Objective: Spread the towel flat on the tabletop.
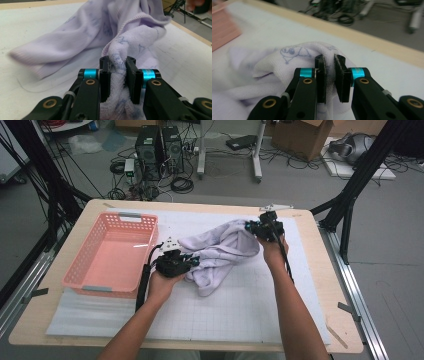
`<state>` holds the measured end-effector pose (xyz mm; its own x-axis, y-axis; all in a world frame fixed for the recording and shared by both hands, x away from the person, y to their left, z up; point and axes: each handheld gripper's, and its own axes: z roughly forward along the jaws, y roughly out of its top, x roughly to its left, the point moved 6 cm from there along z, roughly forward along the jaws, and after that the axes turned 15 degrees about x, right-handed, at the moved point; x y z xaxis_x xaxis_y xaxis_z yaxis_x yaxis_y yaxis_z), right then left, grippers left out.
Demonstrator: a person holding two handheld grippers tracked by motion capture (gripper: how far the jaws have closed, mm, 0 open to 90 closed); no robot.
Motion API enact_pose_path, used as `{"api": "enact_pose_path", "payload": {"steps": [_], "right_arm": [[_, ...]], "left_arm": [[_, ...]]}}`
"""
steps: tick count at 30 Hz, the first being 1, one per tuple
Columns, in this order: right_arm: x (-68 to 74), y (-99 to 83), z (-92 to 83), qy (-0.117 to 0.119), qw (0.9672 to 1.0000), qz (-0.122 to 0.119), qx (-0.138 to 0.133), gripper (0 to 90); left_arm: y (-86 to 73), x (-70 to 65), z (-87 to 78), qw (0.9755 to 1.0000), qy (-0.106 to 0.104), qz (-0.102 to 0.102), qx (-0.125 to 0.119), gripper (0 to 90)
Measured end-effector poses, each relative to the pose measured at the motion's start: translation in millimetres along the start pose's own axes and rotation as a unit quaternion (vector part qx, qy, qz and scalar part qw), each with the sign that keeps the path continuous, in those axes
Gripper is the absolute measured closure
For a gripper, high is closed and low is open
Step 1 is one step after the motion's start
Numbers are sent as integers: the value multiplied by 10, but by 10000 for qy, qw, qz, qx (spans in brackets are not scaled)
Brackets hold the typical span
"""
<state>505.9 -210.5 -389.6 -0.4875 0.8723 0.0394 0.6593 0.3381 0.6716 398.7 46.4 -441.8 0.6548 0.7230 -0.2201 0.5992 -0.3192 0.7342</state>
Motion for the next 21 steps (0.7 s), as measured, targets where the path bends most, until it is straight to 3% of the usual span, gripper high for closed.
{"api": "enact_pose_path", "payload": {"steps": [4,7,9,15,17,21], "right_arm": [[-59,105,105,-397,9990,182,110,773],[-29,56,114,-301,9992,154,231,645],[-28,-9,25,-284,9994,165,107,582],[-165,-346,-350,-292,9993,186,-135,538],[-203,-501,-465,-296,9994,124,-126,532],[-256,-859,-653,-241,9995,130,-168,508]], "left_arm": [[12,50,31,9999,71,-137,-66,761],[-12,40,43,9999,89,41,33,754],[-13,7,41,9999,62,149,29,735],[-25,-97,81,9987,92,483,129,503],[-39,-115,95,9976,133,652,207,456],[-48,-151,142,9972,77,703,235,395]]}}
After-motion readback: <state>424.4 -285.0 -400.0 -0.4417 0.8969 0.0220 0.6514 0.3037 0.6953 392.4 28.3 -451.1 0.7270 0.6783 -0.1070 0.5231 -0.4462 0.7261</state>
